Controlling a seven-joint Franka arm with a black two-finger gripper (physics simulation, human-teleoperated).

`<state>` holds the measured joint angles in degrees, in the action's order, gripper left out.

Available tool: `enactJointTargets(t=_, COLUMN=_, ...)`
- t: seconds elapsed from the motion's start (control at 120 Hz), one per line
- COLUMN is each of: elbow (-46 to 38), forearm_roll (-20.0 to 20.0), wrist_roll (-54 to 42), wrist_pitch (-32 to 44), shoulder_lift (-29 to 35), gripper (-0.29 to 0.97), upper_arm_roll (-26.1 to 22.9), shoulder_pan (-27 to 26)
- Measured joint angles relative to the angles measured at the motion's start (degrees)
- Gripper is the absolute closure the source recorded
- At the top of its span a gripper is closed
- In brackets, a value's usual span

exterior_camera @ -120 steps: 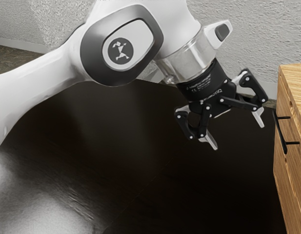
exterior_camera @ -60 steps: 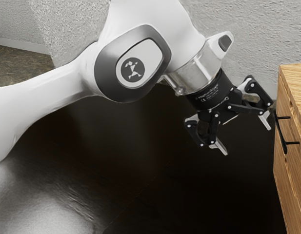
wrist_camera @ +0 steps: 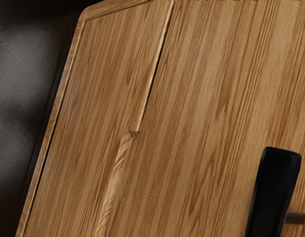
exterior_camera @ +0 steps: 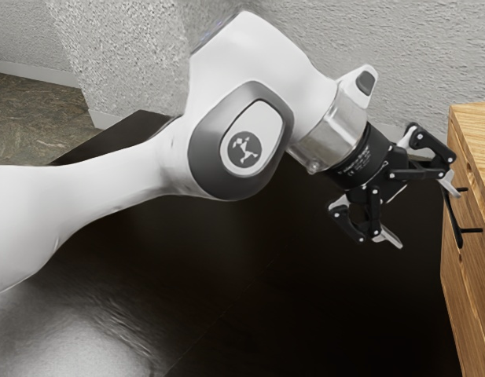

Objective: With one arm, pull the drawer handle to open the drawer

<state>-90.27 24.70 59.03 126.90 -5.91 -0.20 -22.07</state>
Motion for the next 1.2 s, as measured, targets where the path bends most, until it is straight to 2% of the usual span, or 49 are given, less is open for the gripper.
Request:
enactJointTargets(t=0.6, elbow=-1.26, forearm_roll=0.67, wrist_roll=-1.34, wrist_pitch=2.95, shoulder_lift=-1.33, gripper=0.03, upper_arm_roll=-0.08, shoulder_pan=-0.47)
enactJointTargets(t=0.908, elbow=-2.25, forearm_roll=0.02, wrist_roll=-2.00, wrist_pitch=1.78, shoulder_lift=0.48, gripper=0.26, upper_arm_roll=0.37, shoulder_pan=0.03)
enactJointTargets(t=1.2, elbow=-6.29, forearm_roll=0.28, wrist_roll=-2.79, wrist_pitch=0.25, shoulder_lift=4.97, gripper=0.34, upper_arm_roll=2.23, shoulder_pan=-0.02)
